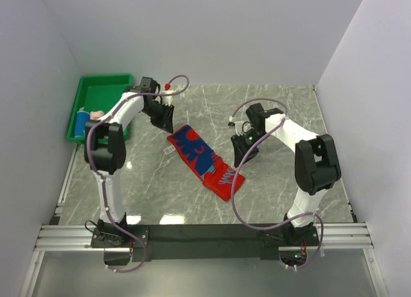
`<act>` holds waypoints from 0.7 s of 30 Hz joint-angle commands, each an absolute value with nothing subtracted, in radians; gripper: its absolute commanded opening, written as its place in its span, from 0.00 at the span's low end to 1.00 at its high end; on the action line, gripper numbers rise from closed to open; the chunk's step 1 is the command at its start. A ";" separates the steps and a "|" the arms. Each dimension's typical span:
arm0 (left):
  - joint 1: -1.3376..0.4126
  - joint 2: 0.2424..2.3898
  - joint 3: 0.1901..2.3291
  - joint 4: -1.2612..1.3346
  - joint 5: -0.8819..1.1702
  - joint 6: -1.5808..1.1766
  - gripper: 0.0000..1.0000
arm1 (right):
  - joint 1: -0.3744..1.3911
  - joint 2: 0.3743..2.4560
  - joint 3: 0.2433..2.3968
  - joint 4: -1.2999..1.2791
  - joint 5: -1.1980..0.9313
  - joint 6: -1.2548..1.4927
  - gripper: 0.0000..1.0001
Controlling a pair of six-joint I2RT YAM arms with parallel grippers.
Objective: Roll the towels
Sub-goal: Fold the towel
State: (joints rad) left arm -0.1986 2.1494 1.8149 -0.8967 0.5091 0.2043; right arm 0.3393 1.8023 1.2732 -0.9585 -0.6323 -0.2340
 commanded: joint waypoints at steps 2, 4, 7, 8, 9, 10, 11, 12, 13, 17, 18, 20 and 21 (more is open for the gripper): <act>-0.213 1.990 1.633 -0.893 0.633 0.129 0.25 | 0.325 1.825 1.302 -0.950 -0.565 -0.270 0.33; -0.235 1.967 1.579 -0.873 0.615 0.123 0.25 | 0.327 1.862 1.296 -0.953 -0.561 -0.279 0.33; -0.252 1.962 1.507 -0.821 0.617 0.104 0.24 | 0.327 1.890 1.276 -0.950 -0.557 -0.287 0.34; -0.256 1.971 1.496 -0.813 0.626 0.091 0.24 | 0.328 1.896 1.266 -0.951 -0.554 -0.290 0.34; -0.261 1.983 1.502 -0.816 0.629 0.091 0.23 | 0.327 1.902 1.262 -0.953 -0.558 -0.291 0.34; -0.270 2.012 1.512 -0.816 0.627 0.084 0.22 | 0.328 1.910 1.252 -0.954 -0.558 -0.291 0.33; -0.273 2.026 1.519 -0.808 0.629 0.083 0.22 | 0.328 1.913 1.247 -0.956 -0.567 -0.291 0.33; -0.276 2.057 1.526 -0.804 0.632 0.081 0.22 | 0.330 1.916 1.243 -0.957 -0.574 -0.291 0.33; -0.278 2.072 1.535 -0.799 0.632 0.077 0.21 | 0.330 1.919 1.236 -0.957 -0.580 -0.285 0.33; -0.281 2.167 1.639 -0.790 0.634 0.058 0.20 | 0.353 1.922 1.186 -0.940 -0.614 -0.265 0.31; -0.281 2.202 1.658 -0.779 0.612 0.055 0.19 | 0.359 1.925 1.181 -0.939 -0.621 -0.265 0.31; -0.273 2.241 1.725 -0.775 0.583 0.048 0.17 | 0.379 1.948 1.184 -0.948 -0.655 -0.268 0.31; -0.268 2.282 1.755 -0.781 0.539 0.046 0.16 | 0.383 1.957 1.189 -0.948 -0.667 -0.268 0.31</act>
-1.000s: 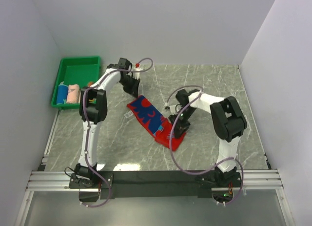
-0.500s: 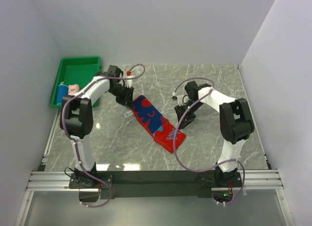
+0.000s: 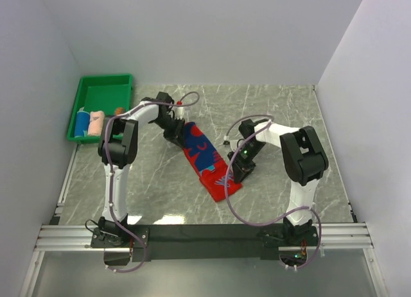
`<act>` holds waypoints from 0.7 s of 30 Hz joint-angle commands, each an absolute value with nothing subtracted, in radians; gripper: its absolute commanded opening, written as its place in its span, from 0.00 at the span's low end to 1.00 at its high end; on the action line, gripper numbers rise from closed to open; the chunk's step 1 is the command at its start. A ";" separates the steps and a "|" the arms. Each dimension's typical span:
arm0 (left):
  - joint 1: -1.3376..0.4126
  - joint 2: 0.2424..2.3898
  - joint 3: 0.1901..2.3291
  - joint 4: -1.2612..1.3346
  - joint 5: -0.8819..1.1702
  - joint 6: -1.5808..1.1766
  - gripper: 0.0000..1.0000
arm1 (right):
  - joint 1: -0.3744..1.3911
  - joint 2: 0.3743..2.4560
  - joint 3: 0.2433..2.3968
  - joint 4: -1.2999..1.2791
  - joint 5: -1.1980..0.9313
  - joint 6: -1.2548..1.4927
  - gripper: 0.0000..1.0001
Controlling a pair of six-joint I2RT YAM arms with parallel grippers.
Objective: Roll the towels
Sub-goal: Fold the towel
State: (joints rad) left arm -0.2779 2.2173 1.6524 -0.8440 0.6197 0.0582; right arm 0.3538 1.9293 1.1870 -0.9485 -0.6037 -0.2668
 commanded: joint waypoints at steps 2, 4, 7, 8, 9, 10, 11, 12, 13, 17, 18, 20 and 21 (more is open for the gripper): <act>-0.232 2.318 1.828 -0.787 0.519 0.035 0.13 | 0.388 1.976 1.199 -0.945 -0.710 -0.258 0.31; -0.198 2.359 1.873 -0.798 0.512 0.040 0.13 | 0.399 1.985 1.213 -0.956 -0.725 -0.271 0.32; -0.178 2.379 1.940 -0.825 0.532 0.107 0.17 | 0.402 1.967 1.238 -0.985 -0.820 -0.300 0.35; -0.178 2.379 1.962 -0.840 0.551 0.123 0.21 | 0.403 1.956 1.247 -1.006 -0.865 -0.310 0.35; -0.176 2.366 1.968 -0.845 0.569 0.135 0.24 | 0.403 1.944 1.255 -1.015 -0.876 -0.319 0.36; -0.176 2.350 1.968 -0.847 0.589 0.146 0.27 | 0.396 1.896 1.261 -1.017 -0.877 -0.321 0.36; -0.176 2.329 1.947 -0.844 0.622 0.162 0.31 | 0.385 1.867 1.261 -0.994 -0.874 -0.310 0.37; -0.175 2.275 1.925 -0.824 0.636 0.169 0.33 | 0.376 1.840 1.262 -0.980 -0.865 -0.301 0.39; -0.175 2.243 1.875 -0.812 0.656 0.187 0.38 | 0.353 1.797 1.279 -0.971 -0.862 -0.287 0.40; -0.172 2.071 1.742 -0.724 0.689 0.195 0.50 | 0.337 1.779 1.367 -0.902 -0.821 -0.241 0.41; -0.170 2.025 1.724 -0.707 0.681 0.189 0.50 | 0.341 1.793 1.390 -0.893 -0.812 -0.229 0.41; -0.170 1.999 1.704 -0.718 0.677 0.172 0.50 | 0.356 1.871 1.477 -0.909 -0.821 -0.210 0.40; -0.170 1.984 1.700 -0.725 0.680 0.166 0.49 | 0.360 1.900 1.503 -0.916 -0.825 -0.207 0.38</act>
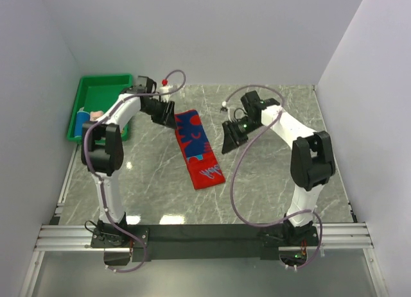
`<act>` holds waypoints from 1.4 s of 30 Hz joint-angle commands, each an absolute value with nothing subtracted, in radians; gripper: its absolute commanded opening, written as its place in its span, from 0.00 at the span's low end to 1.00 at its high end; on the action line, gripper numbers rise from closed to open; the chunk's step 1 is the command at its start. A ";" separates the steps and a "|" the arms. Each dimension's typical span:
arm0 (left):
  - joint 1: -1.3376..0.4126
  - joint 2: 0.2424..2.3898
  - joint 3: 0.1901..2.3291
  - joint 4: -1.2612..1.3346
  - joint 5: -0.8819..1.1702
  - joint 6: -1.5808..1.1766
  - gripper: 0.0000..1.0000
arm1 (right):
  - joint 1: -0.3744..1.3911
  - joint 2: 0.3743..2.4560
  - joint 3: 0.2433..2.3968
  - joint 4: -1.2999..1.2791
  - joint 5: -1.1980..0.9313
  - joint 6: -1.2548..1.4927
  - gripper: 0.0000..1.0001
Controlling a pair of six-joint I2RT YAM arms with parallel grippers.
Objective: Roll the towels
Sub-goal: Fold the towel
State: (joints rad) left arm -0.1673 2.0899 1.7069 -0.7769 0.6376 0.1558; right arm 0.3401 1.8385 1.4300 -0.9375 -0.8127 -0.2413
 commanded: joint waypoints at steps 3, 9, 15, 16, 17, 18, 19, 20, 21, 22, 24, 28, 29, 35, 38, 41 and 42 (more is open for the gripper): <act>-0.170 1.964 1.660 -0.721 0.695 0.112 0.34 | 0.368 1.988 1.534 -0.871 -0.787 -0.161 0.37; -0.173 1.977 1.580 -0.620 0.698 0.008 0.31 | 0.396 2.036 1.503 -0.838 -0.743 -0.153 0.37; -0.175 2.086 1.630 -0.603 0.693 0.008 0.30 | 0.443 2.049 1.427 -0.801 -0.716 -0.152 0.34; -0.178 2.104 1.663 -0.610 0.698 0.008 0.27 | 0.452 2.052 1.401 -0.793 -0.710 -0.149 0.33; -0.181 2.121 1.673 -0.614 0.713 0.008 0.27 | 0.460 2.054 1.387 -0.778 -0.698 -0.140 0.32; -0.183 2.147 1.681 -0.603 0.716 0.008 0.26 | 0.466 2.059 1.378 -0.776 -0.683 -0.137 0.30; -0.192 2.155 1.687 -0.592 0.713 0.006 0.26 | 0.471 2.069 1.361 -0.776 -0.678 -0.133 0.29; -0.198 2.164 1.692 -0.586 0.704 0.011 0.25 | 0.477 2.074 1.353 -0.772 -0.678 -0.130 0.27; -0.202 2.192 1.700 -0.581 0.689 0.014 0.25 | 0.482 2.078 1.341 -0.767 -0.673 -0.123 0.25; -0.212 2.209 1.729 -0.590 0.684 0.017 0.24 | 0.486 2.079 1.335 -0.764 -0.672 -0.118 0.23; -0.218 2.273 1.770 -0.615 0.683 0.020 0.22 | 0.502 2.075 1.324 -0.755 -0.681 -0.098 0.19; -0.219 2.327 1.813 -0.594 0.693 0.006 0.18 | 0.546 2.062 1.302 -0.752 -0.707 -0.063 0.23; -0.219 2.330 1.818 -0.594 0.702 0.011 0.19 | 0.554 2.053 1.301 -0.753 -0.706 -0.064 0.27; -0.186 2.153 1.699 -0.481 0.882 0.043 0.48 | 0.532 1.918 1.304 -0.776 -0.660 -0.089 0.53; -0.176 1.967 1.579 -0.365 0.890 0.046 0.55 | 0.491 1.787 1.261 -0.724 -0.617 -0.065 0.49; -0.176 1.818 1.497 -0.376 0.861 0.098 0.56 | 0.463 1.674 1.227 -0.677 -0.635 -0.049 0.45; -0.178 1.745 1.476 -0.397 0.853 0.126 0.56 | 0.462 1.655 1.229 -0.678 -0.653 -0.055 0.43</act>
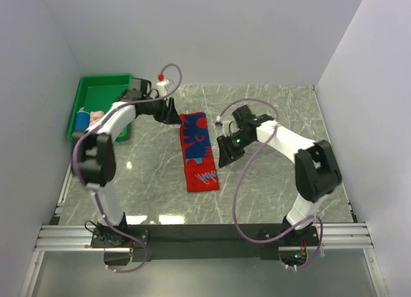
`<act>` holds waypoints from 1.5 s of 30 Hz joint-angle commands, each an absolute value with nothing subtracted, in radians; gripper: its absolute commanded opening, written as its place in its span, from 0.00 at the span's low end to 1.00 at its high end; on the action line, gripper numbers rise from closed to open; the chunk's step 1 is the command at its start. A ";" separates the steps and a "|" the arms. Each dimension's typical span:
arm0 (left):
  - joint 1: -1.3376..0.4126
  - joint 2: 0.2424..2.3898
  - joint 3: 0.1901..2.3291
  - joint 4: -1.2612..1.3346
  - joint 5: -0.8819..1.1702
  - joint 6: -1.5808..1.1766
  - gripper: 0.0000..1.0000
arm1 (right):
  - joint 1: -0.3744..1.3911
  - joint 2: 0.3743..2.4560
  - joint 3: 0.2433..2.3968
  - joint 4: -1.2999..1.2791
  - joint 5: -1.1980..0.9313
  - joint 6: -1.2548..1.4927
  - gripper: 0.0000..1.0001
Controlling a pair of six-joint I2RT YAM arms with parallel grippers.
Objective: Roll the towels
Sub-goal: Fold the towel, then roll the towel
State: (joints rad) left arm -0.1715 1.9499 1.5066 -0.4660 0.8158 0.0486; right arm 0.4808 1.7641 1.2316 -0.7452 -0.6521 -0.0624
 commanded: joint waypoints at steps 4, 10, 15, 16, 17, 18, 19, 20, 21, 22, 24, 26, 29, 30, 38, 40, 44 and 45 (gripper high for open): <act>-0.219 1.548 1.277 -0.515 0.740 0.387 0.56 | 0.466 1.725 1.307 -0.698 -0.796 -0.067 0.37; -0.404 1.267 0.907 -0.497 0.505 0.698 0.56 | 0.495 1.920 1.431 -0.749 -0.922 -0.087 0.27; -0.604 1.160 0.703 -0.291 0.335 0.764 0.55 | 0.544 1.997 1.470 -0.713 -0.936 -0.060 0.25; -0.674 1.155 0.655 -0.258 0.295 0.765 0.55 | 0.557 2.009 1.474 -0.709 -0.928 -0.058 0.25; -0.708 1.152 0.635 -0.236 0.278 0.768 0.55 | 0.563 2.025 1.473 -0.692 -0.917 -0.055 0.24; -0.738 1.157 0.618 -0.186 0.266 0.770 0.54 | 0.564 2.052 1.459 -0.677 -0.899 -0.040 0.23; -0.788 1.164 0.595 -0.167 0.258 0.767 0.54 | 0.566 2.069 1.456 -0.661 -0.890 -0.029 0.22; -0.811 1.175 0.586 -0.149 0.243 0.759 0.54 | 0.566 2.088 1.456 -0.649 -0.882 -0.022 0.22; -0.833 1.196 0.581 -0.129 0.232 0.753 0.54 | 0.566 2.121 1.459 -0.650 -0.876 -0.023 0.20; -0.871 1.204 0.577 -0.103 0.223 0.741 0.53 | 0.566 2.138 1.472 -0.656 -0.865 -0.025 0.20; -0.906 1.219 0.569 -0.068 0.218 0.736 0.53 | 0.566 2.164 1.485 -0.670 -0.853 -0.029 0.18; -0.922 1.236 0.568 -0.058 0.218 0.744 0.53 | 0.566 2.172 1.482 -0.664 -0.850 -0.025 0.18; -0.949 1.253 0.555 -0.034 0.216 0.764 0.53 | 0.566 2.189 1.471 -0.660 -0.851 -0.017 0.18; -0.956 1.267 0.551 -0.029 0.219 0.768 0.53 | 0.566 2.198 1.468 -0.661 -0.851 -0.020 0.18; -0.966 1.396 0.564 -0.046 0.236 0.761 0.44 | 0.566 2.210 1.470 -0.673 -0.848 -0.026 0.17; -0.965 1.437 0.597 -0.086 0.215 0.741 0.31 | 0.569 2.206 1.467 -0.680 -0.853 -0.040 0.17; -0.960 1.435 0.630 -0.193 0.268 0.712 0.10 | 0.577 2.178 1.430 -0.675 -0.841 -0.063 0.17; -0.960 1.421 0.634 -0.218 0.288 0.707 0.07 | 0.580 2.163 1.404 -0.670 -0.839 -0.063 0.17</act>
